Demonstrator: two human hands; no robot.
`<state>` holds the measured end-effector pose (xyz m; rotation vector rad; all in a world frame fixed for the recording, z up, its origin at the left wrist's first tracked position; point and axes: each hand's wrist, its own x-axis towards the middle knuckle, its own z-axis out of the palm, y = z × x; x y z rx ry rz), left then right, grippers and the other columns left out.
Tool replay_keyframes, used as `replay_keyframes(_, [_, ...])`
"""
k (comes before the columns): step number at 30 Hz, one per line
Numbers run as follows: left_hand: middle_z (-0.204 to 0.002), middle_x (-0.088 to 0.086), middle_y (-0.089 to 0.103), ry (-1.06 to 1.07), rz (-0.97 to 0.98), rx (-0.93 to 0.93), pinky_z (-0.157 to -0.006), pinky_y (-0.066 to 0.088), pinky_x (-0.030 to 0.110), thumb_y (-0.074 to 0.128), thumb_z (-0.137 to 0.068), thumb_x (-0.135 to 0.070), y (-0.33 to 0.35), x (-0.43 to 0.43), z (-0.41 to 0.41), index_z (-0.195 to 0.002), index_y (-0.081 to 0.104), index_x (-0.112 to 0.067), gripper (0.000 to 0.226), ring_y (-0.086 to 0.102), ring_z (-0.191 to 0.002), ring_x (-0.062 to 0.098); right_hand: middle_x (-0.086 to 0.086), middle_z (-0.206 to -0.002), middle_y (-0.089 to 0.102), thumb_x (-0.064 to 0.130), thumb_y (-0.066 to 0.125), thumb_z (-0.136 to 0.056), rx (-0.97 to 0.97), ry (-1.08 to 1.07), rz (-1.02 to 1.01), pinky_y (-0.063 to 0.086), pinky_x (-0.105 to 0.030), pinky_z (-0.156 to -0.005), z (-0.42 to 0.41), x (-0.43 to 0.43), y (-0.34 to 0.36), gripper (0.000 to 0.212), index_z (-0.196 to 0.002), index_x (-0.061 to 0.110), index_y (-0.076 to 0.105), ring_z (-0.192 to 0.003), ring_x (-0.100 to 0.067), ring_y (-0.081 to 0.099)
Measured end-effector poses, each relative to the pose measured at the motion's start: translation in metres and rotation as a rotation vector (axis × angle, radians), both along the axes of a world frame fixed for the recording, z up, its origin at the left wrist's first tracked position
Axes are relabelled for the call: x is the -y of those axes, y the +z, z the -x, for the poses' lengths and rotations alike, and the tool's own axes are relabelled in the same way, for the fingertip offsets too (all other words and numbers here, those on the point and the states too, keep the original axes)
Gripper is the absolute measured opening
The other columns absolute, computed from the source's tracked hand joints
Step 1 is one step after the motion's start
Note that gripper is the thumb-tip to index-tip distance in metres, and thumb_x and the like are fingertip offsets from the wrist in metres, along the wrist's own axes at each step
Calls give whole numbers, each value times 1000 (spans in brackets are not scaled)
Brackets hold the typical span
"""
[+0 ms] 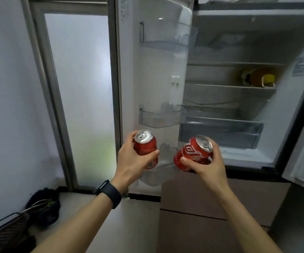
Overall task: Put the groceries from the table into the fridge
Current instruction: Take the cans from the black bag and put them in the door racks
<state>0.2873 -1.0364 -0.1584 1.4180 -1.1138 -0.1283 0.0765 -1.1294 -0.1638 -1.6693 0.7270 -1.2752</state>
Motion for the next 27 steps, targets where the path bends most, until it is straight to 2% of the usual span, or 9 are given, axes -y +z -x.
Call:
replay_keyframes(3, [-119, -14, 59, 117, 36, -25, -93, 55, 32, 91, -66, -36, -15, 35, 9, -126, 45, -37, 76, 60, -108, 5, 19, -120, 56, 15, 92, -66, 32, 63, -7, 54, -17, -79, -23, 45, -6, 83, -123, 54, 46, -105, -2, 63])
replay_keyframes(6, [-121, -10, 58, 186, 20, 25, -97, 53, 34, 90, -67, -38, -29, 66, 15, -131, 44, -31, 80, 58, -112, 7, 14, -120, 62, 11, 93, -63, -4, 135, 13, 54, -19, -84, -43, 84, -14, 85, -126, 48, 50, -104, -1, 65])
replay_keyframes(11, [-124, -12, 60, 212, -193, 111, -96, 52, 32, 83, -66, -56, -45, 95, 14, -134, 44, -31, 82, 60, -113, 5, 13, -114, 66, 9, 94, -61, -216, 238, 63, 55, -26, -93, -58, 135, -30, 86, -126, 42, 49, -100, 2, 66])
replay_keyframes(14, [-122, -14, 62, 251, -333, 203, -90, 51, 26, 81, -69, -57, -48, 100, 12, -133, 45, -34, 77, 60, -110, 7, 17, -111, 65, 25, 97, -55, -382, 320, 99, 55, -33, -96, -59, 160, -32, 84, -119, 49, 49, -103, 0, 65])
replay_keyframes(16, [-120, -13, 64, 299, -438, 262, -85, 52, 29, 78, -70, -62, -48, 102, 11, -131, 46, -34, 75, 62, -107, 10, 14, -113, 60, 46, 94, -48, -514, 347, 160, 52, -41, -99, -65, 171, -32, 81, -115, 53, 48, -112, -11, 59])
replay_keyframes(18, [-117, -10, 66, 315, -509, 266, -82, 52, 31, 76, -71, -62, -51, 103, 7, -128, 47, -30, 72, 64, -104, 13, 9, -116, 62, 60, 90, -44, -603, 379, 205, 50, -44, -99, -71, 177, -34, 88, -121, 53, 48, -114, -16, 58])
replay_keyframes(21, [-113, -6, 67, 303, -579, 241, -82, 56, 37, 76, -72, -57, -49, 104, 5, -124, 48, -24, 68, 65, -98, 15, 14, -112, 66, 56, 90, -47, -627, 430, 232, 51, -44, -99, -73, 179, -35, 83, -118, 52, 49, -109, -13, 63])
replay_keyframes(24, [-109, -6, 65, 290, -603, 258, -77, 55, 32, 80, -73, -49, -44, 104, 4, -119, 50, -23, 61, 64, -93, 13, 15, -111, 64, 47, 93, -52, -643, 450, 230, 52, -39, -98, -73, 179, -32, 84, -122, 48, 47, -108, -14, 64])
replay_keyframes(27, [-100, -9, 62, 280, -649, 321, -68, 49, 27, 79, -67, -55, -38, 103, 1, -109, 52, -24, 59, 61, -86, 10, 7, -120, 65, 60, 86, -50, -710, 458, 277, 51, -42, -99, -74, 176, -29, 91, -131, 42, 48, -113, -18, 62])
